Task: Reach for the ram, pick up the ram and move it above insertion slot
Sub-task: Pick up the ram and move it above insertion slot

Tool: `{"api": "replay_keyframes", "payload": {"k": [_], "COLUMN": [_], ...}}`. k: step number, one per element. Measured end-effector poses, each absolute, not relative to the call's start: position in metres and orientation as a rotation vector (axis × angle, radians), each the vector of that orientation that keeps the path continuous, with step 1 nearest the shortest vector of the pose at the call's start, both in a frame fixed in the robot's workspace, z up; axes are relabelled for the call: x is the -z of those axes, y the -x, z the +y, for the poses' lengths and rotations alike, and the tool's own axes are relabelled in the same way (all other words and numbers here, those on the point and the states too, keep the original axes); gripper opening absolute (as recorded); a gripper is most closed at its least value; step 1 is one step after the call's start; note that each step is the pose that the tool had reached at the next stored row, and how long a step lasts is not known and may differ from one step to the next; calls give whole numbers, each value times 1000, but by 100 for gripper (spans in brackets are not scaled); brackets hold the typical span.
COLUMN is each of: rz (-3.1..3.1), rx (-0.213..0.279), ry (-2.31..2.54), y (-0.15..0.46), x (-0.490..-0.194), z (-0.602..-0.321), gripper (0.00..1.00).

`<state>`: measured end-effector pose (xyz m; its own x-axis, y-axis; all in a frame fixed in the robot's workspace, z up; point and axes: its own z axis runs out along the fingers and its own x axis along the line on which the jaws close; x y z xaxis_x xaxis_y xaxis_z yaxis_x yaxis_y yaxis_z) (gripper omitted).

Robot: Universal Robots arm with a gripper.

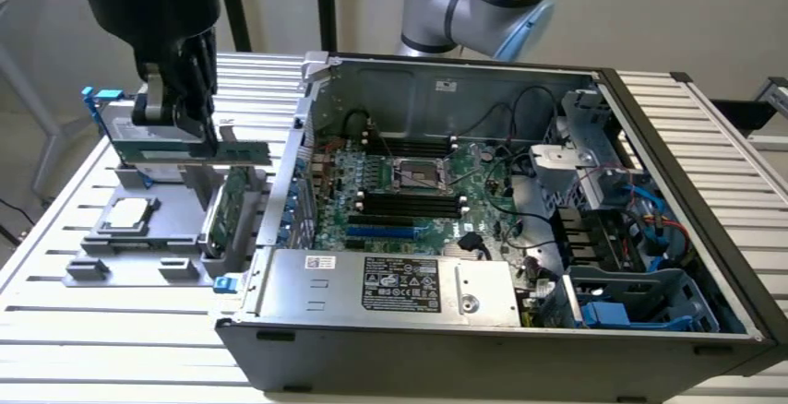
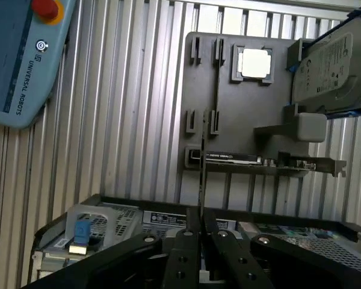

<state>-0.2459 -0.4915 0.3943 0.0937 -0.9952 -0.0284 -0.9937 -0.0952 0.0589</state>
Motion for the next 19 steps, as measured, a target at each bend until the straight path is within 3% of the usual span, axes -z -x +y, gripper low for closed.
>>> {"api": "replay_keyframes", "payload": {"k": [19], "rz": [-2108], "rx": [130], "ry": [-2325], "y": [160], "x": [-394], "z": [-492], "gripper": [14]}}
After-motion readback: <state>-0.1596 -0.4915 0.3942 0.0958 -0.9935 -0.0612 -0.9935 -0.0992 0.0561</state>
